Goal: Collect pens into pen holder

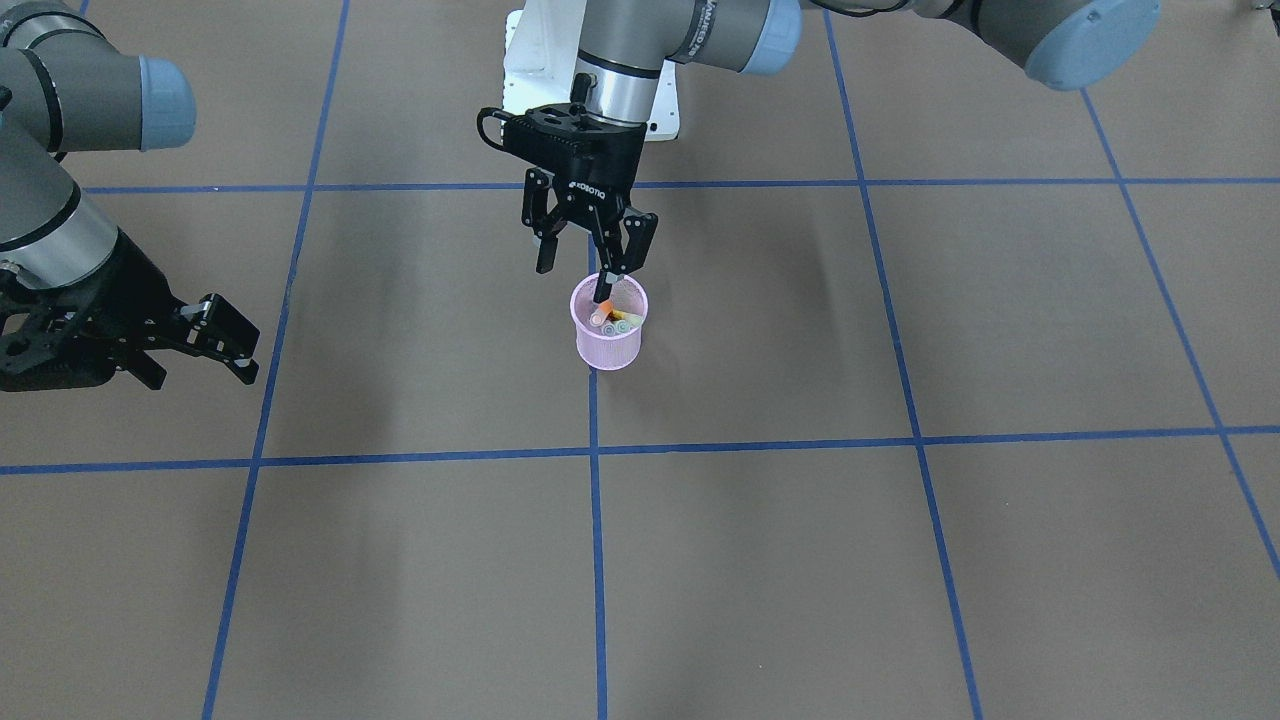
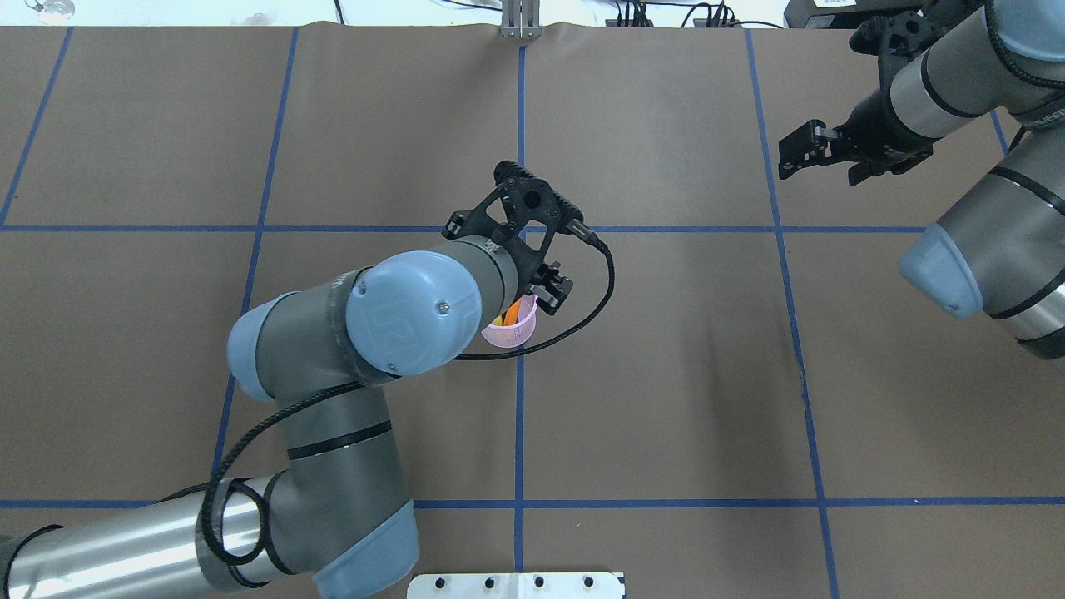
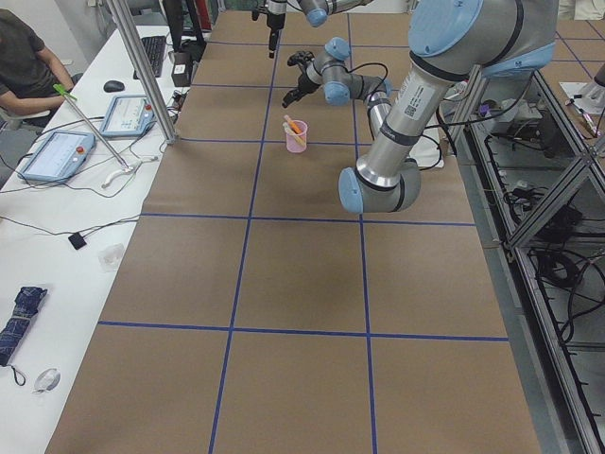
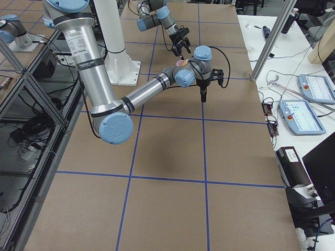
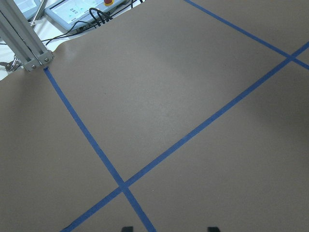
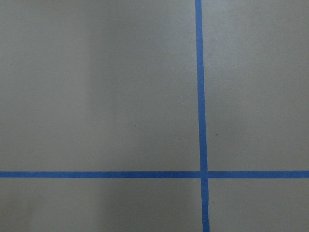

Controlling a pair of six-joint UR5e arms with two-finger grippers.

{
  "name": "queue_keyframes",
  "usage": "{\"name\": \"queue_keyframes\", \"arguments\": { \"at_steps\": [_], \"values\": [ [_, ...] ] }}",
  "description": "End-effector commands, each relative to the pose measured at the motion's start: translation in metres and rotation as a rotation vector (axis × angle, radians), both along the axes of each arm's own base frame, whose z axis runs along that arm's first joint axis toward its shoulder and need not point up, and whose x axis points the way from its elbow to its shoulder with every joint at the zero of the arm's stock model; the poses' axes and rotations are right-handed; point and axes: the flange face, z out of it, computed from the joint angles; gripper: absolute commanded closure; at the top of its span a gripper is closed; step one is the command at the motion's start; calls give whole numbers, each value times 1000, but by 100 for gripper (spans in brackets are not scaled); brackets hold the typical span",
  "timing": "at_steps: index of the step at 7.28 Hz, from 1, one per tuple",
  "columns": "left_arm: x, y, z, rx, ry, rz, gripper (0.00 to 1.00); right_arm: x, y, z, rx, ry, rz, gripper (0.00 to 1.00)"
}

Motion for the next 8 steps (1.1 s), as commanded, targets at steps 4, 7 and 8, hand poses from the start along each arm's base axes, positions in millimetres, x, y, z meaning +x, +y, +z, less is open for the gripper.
{"name": "queue_keyframes", "arguments": {
  "at_steps": [4,7,8],
  "values": [
    [-284,-59,216,-436,-20,63,18,129,-1,91,70,88,-39,0],
    [-413,-71,357,-666,-76,57,16,223,26,159,-57,25,30,0],
    [-426,-80,392,-771,-107,23,7,237,40,193,-122,34,49,0]
  ]
}}
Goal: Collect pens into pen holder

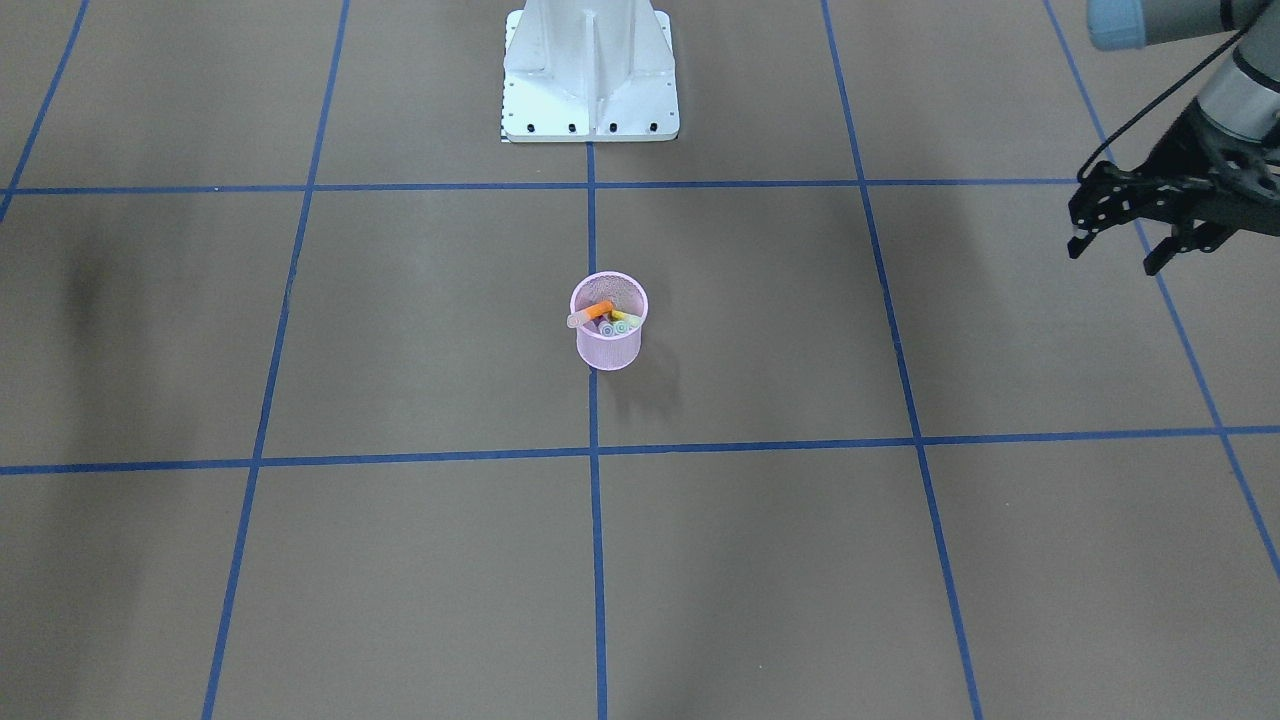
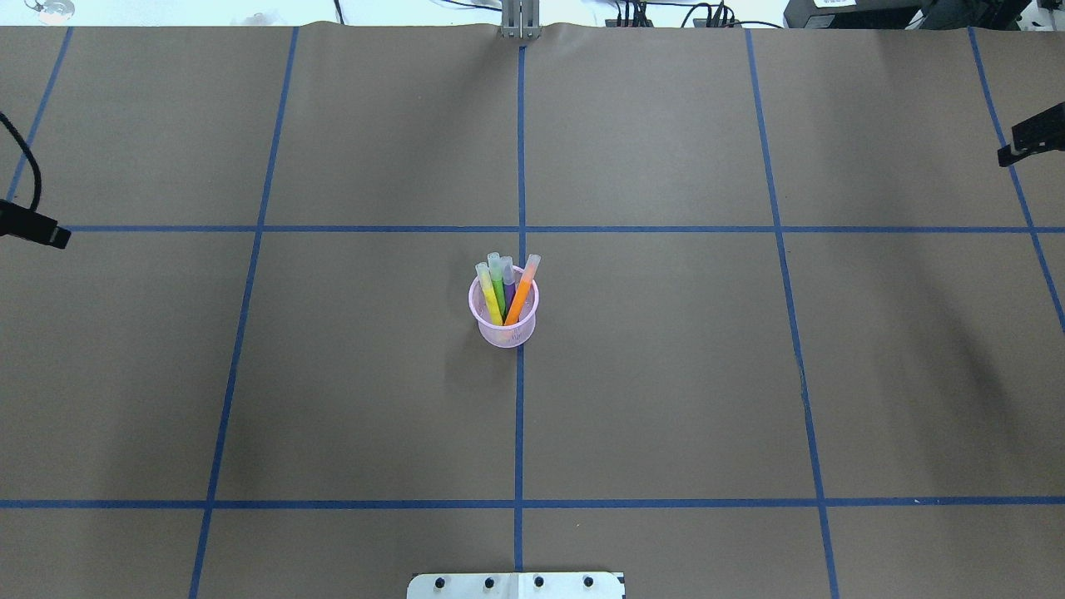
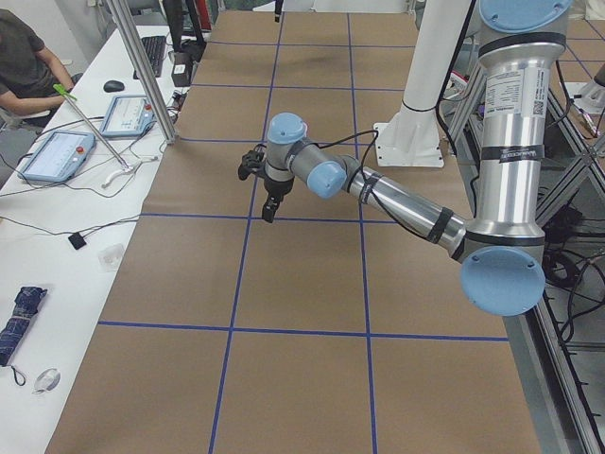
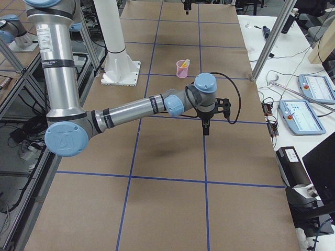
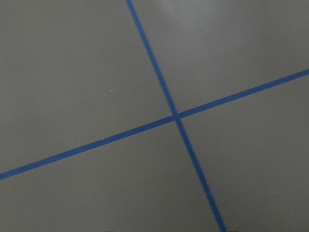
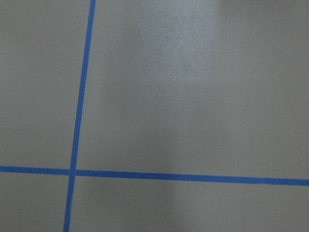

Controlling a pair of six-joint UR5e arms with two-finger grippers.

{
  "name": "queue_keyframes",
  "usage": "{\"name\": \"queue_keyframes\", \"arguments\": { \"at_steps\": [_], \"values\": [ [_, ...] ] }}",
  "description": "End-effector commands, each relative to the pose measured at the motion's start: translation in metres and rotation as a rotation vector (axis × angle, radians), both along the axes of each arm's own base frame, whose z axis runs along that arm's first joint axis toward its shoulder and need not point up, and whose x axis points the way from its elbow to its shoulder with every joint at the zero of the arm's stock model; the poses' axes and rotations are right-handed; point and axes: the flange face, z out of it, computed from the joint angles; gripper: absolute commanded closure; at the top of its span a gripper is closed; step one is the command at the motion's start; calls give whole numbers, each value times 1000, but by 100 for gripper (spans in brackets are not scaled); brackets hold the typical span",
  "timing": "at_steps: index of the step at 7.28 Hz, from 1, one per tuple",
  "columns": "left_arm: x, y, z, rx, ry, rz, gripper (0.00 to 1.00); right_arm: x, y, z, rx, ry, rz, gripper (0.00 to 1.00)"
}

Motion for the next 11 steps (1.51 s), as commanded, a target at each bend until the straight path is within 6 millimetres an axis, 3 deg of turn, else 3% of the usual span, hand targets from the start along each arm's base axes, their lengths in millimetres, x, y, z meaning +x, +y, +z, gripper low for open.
{"name": "queue_keyframes", "arguments": {
  "at_steps": [1,3,4,5,6,8,11],
  "values": [
    [-45,-15,77,-205,-69,-69,0,30,23,53,-99,5,40,0],
    [-86,-22,106,-144,-81,5,0,49,19,72,-85,22,31,0],
    [-99,-29,117,-174,-56,-1,0,56,10,96,-20,48,-62,0],
    [-108,-31,127,-219,8,-11,0,64,1,102,9,56,-95,0],
    [-123,-30,136,-249,59,-34,0,64,-4,104,-7,54,-98,0],
    [-137,-28,150,-267,79,-53,0,66,-28,80,-77,53,-101,0],
    [-150,-23,159,-242,64,-44,0,62,-29,71,-70,54,-107,0]
  ]
}}
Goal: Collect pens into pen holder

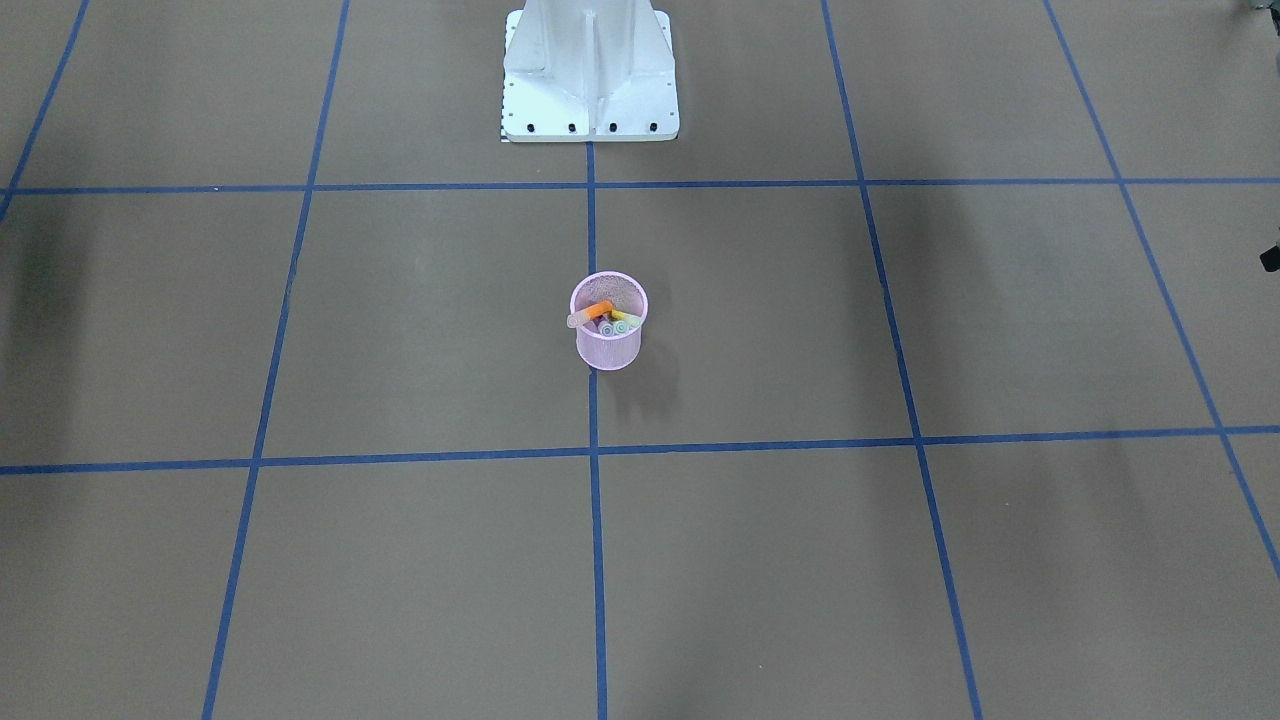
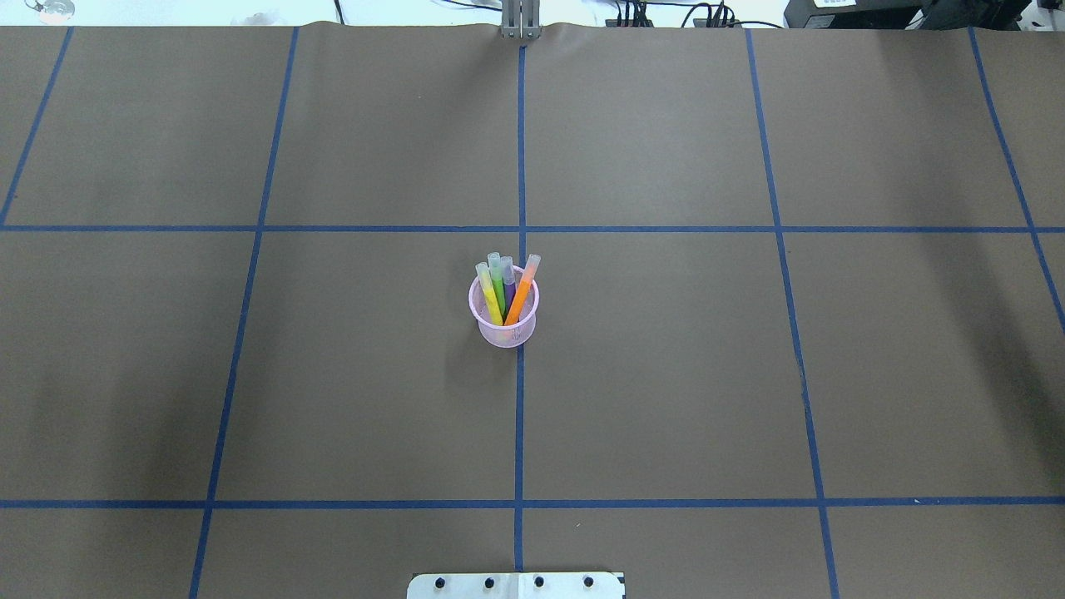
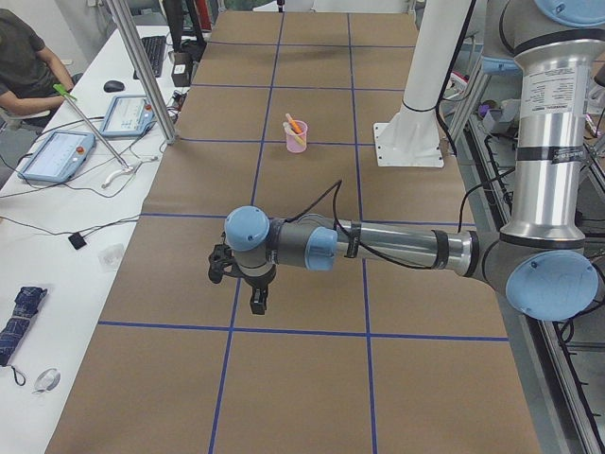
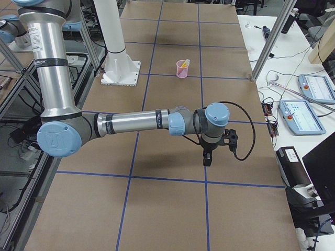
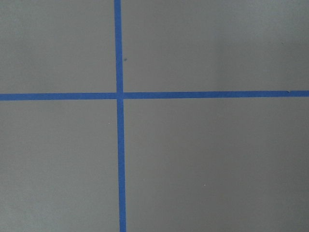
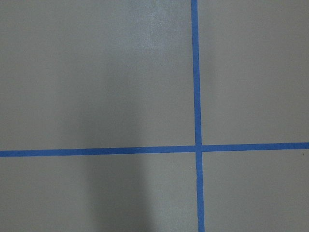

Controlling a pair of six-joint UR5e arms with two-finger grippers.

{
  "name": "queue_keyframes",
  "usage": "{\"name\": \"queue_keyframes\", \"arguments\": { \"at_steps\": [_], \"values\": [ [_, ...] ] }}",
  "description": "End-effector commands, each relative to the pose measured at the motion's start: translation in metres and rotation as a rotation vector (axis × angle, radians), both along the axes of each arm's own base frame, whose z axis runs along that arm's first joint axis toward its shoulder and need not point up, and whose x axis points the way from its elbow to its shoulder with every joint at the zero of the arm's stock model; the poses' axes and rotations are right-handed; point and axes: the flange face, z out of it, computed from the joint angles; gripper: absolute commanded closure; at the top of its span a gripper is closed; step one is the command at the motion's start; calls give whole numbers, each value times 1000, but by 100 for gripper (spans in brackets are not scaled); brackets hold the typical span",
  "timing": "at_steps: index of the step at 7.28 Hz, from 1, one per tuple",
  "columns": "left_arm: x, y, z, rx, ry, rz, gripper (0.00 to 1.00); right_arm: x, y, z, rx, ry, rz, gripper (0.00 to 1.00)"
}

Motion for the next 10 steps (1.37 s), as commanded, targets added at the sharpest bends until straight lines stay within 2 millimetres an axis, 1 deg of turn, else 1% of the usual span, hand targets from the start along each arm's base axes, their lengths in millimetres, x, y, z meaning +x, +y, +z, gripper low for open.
{"name": "queue_keyframes", "arguments": {
  "at_steps": [1,2,3,4,5,6,8,9,10],
  "values": [
    [-5,-1,3,-3,-5,-9,0,-4,-2,-3,-9,4,-9,0],
    [-5,-5,4,-13,-10,-12,0,-4,3,4,-21,5,-9,0],
    [-7,-4,12,-39,-13,-23,0,-3,6,9,-29,8,-8,0],
    [-13,-4,18,-61,-14,-42,0,-2,10,15,-16,12,-33,0],
    [-15,-4,25,-75,-14,-45,0,-2,13,23,20,17,-84,0],
    [-22,-4,24,-73,-15,-61,0,-2,14,25,15,22,-86,0],
    [-24,-6,19,-68,-11,-68,0,-2,18,30,5,26,-86,0],
    [-23,0,24,-75,-3,-68,0,-2,17,29,9,27,-86,0],
    [-23,-2,23,-73,1,-69,0,-2,17,29,9,28,-86,0]
  ]
}}
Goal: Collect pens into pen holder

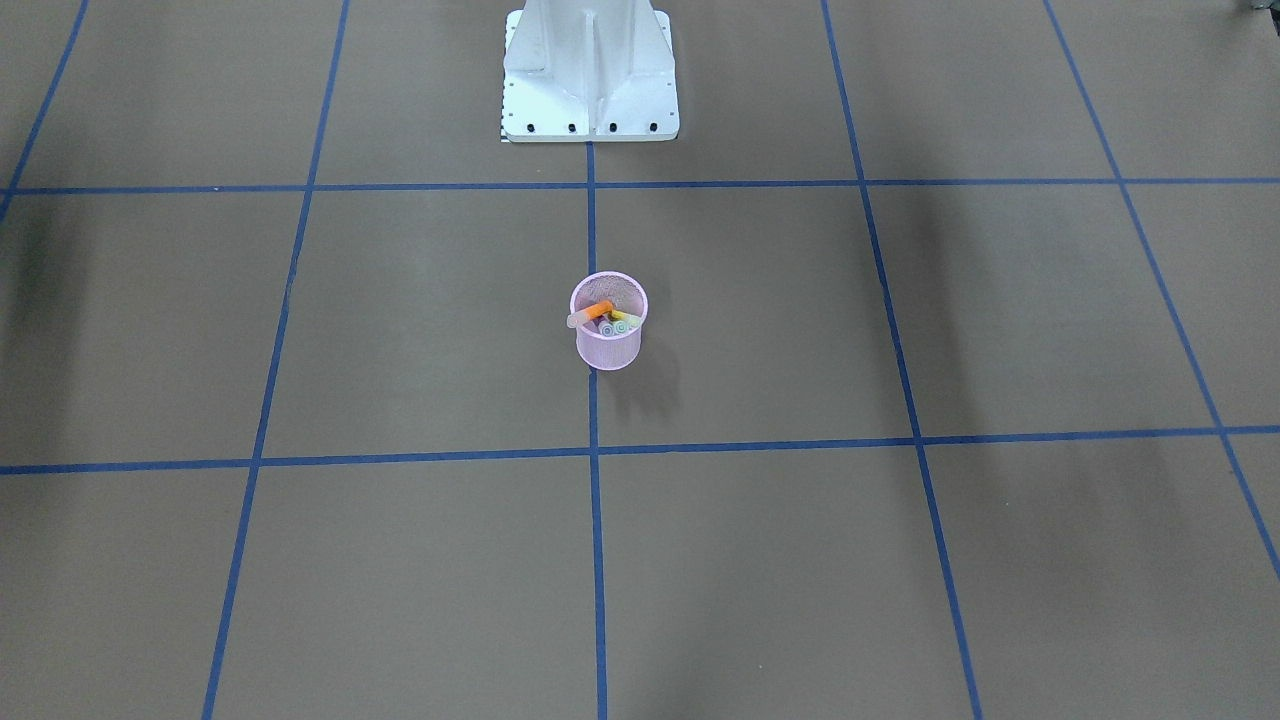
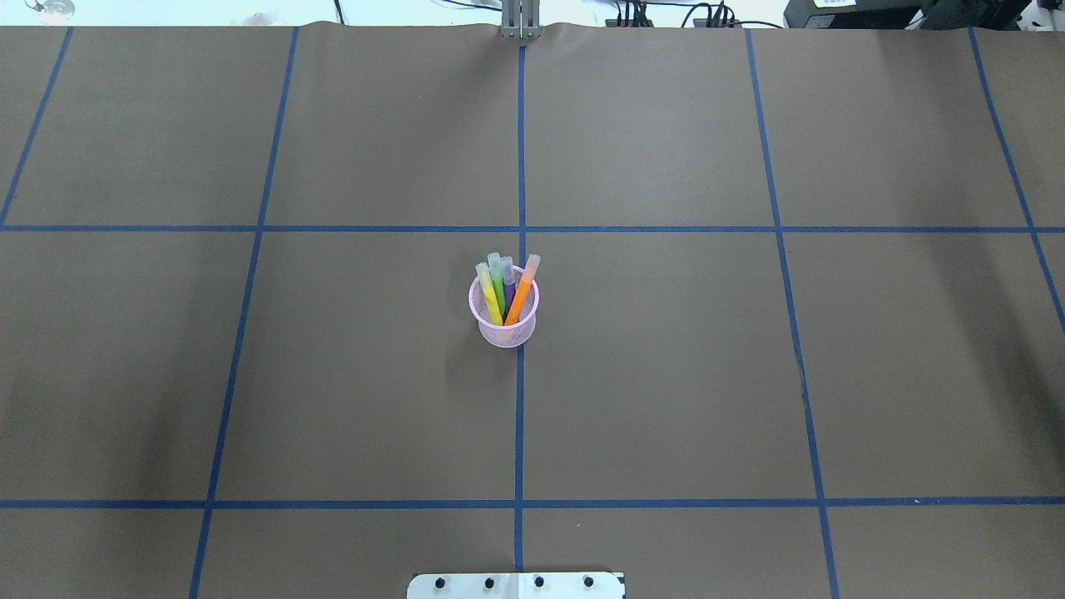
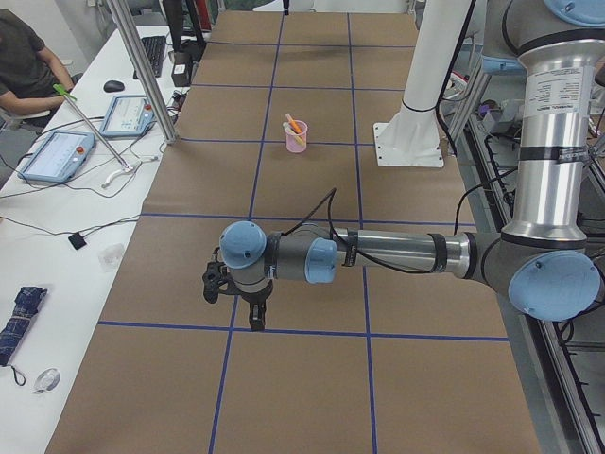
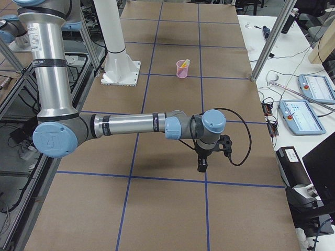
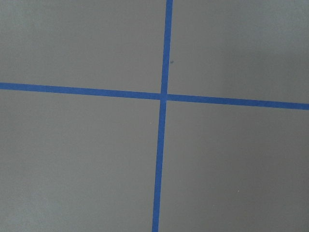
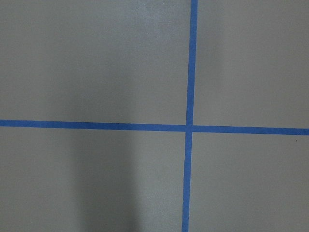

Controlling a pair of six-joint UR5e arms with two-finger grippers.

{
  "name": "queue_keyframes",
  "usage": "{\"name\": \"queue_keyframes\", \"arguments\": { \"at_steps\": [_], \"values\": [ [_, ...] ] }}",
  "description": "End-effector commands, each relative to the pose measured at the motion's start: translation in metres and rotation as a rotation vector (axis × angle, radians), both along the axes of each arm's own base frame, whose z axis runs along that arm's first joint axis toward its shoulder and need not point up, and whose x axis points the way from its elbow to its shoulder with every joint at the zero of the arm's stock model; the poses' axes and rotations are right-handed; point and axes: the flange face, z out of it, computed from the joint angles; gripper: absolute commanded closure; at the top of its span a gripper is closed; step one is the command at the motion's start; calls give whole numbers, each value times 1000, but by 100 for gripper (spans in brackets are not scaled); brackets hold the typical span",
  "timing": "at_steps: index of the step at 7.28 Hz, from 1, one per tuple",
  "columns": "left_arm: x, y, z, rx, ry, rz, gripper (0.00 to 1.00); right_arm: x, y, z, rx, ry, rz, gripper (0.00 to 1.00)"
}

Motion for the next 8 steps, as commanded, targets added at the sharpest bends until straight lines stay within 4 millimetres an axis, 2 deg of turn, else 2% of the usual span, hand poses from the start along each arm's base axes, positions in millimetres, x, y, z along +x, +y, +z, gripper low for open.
{"name": "queue_keyframes", "arguments": {
  "at_steps": [1,7,8],
  "values": [
    [1,-3,-6,5,7,-12,0,0,0,0,0,1,0,0],
    [7,-1,-13,11,24,-4,0,0,1,2,-25,19,0,0],
    [7,-1,-20,19,29,-6,0,-1,1,-1,-22,13,-1,0]
  ]
}}
